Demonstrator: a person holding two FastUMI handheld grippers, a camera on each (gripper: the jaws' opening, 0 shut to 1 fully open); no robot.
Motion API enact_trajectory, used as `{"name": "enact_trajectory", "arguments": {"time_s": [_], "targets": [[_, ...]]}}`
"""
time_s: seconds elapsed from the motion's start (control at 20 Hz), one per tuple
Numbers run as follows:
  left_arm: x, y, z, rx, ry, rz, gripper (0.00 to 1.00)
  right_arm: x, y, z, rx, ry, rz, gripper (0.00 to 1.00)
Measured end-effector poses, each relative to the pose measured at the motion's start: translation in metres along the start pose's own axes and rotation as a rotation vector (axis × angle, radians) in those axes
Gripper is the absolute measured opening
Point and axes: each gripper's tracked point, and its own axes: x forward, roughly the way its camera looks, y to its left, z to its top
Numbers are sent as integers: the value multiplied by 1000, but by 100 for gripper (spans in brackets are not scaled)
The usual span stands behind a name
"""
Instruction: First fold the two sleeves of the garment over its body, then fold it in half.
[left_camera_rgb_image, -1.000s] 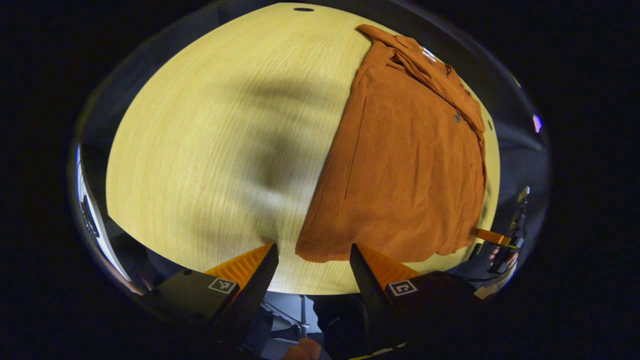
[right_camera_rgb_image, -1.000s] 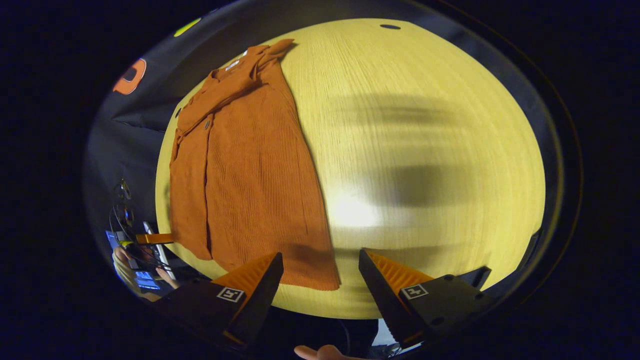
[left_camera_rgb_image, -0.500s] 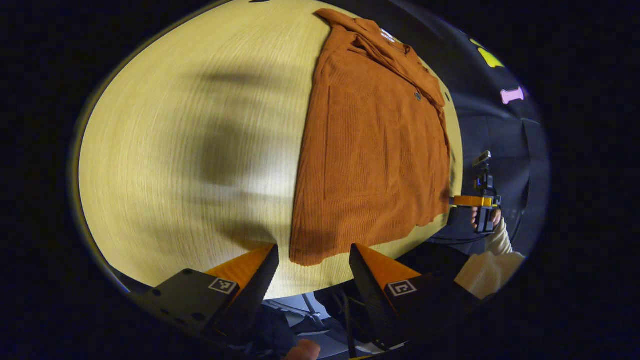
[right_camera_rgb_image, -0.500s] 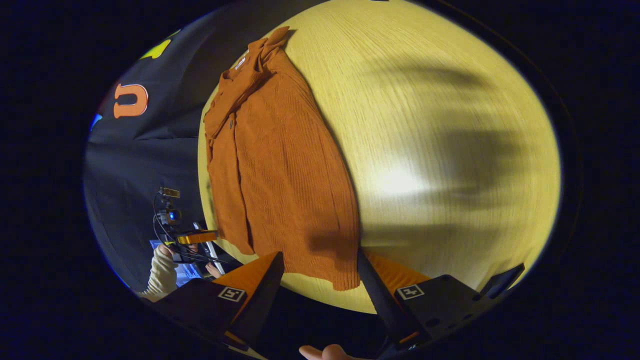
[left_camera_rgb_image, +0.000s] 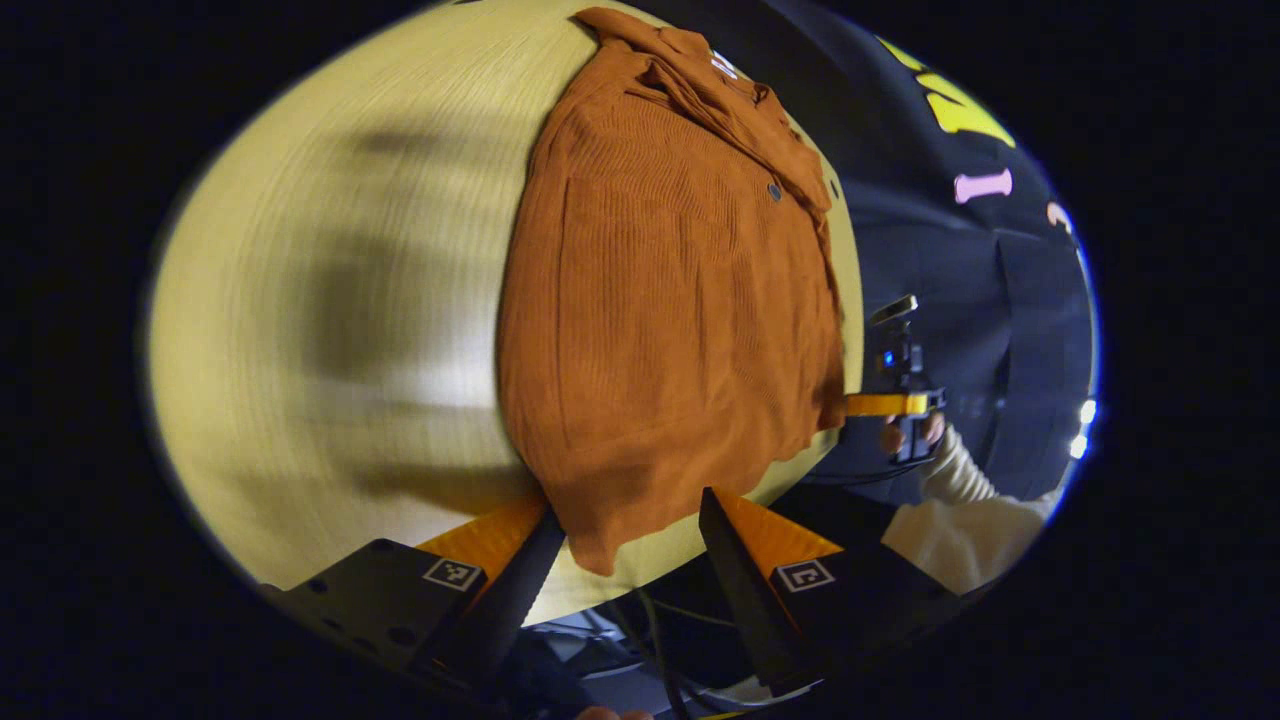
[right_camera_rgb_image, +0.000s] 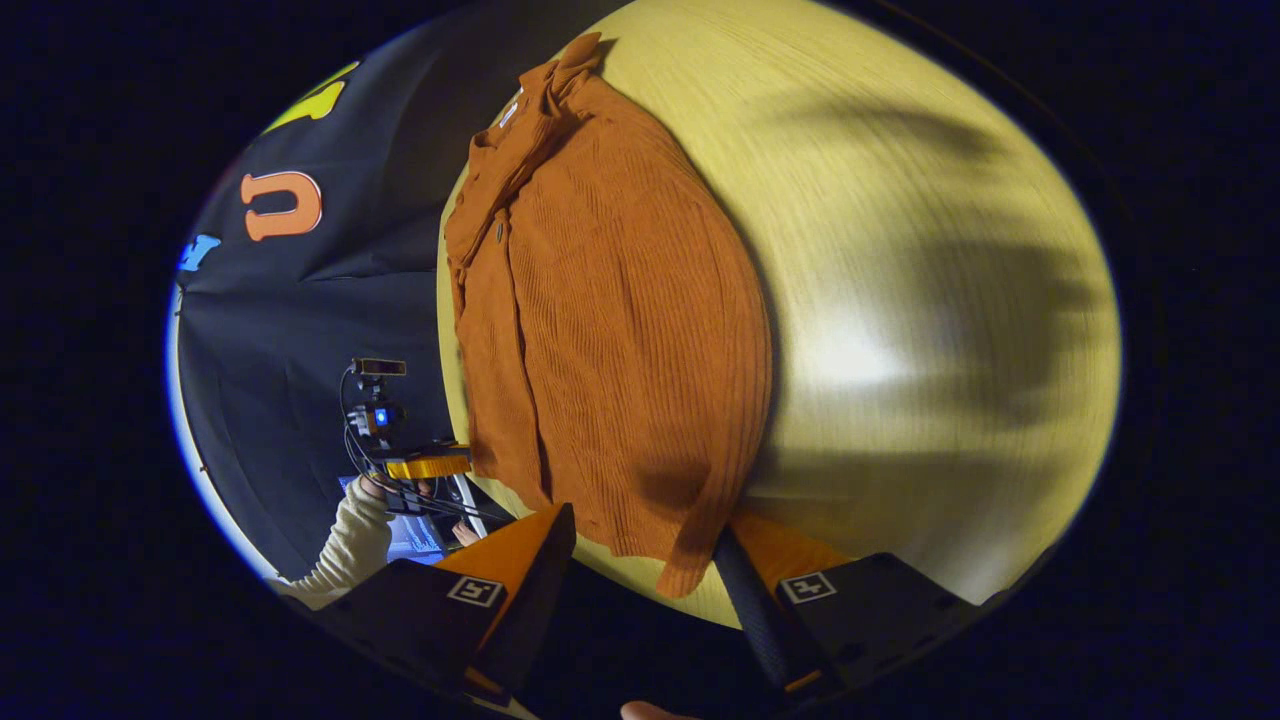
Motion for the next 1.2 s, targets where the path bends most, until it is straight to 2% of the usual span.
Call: {"name": "enact_trajectory", "arguments": {"time_s": [0.05,0.1,0.2,0.25,0.35,0.4,0.5,0.6,0.75,0.95,1.05,1.15,1.2], "targets": [[7,0,0,-20,1,-3,91,2,-1,2,-4,0,-10,84],[10,3,2,-32,-2,-9,74,4,-3,1,-9,3,-26,82],[12,2,0,-56,-24,-21,58,4,-10,3,-6,8,-47,71],[12,4,-1,-66,-32,-13,53,5,-8,5,7,10,-41,59],[12,12,-8,-49,-31,37,48,6,-12,6,13,13,-58,58],[11,15,-12,-26,-23,66,39,4,-13,4,9,13,-65,54],[12,20,-14,-5,-23,119,28,3,-15,2,-14,17,-78,47],[14,24,-13,0,-30,158,21,0,-19,-1,-34,32,-98,48],[12,28,-17,26,-41,205,19,-4,-26,-3,-49,51,-117,48],[11,29,-16,21,-47,220,19,-9,-30,-4,-52,61,-114,48],[11,29,-18,14,-50,233,17,-7,-38,-2,-55,50,-159,47],[13,30,-23,29,-28,263,16,-12,-43,-7,-86,46,-195,15],[13,28,-26,36,-9,274,15,-12,-44,-5,-101,44,-218,15]]}}
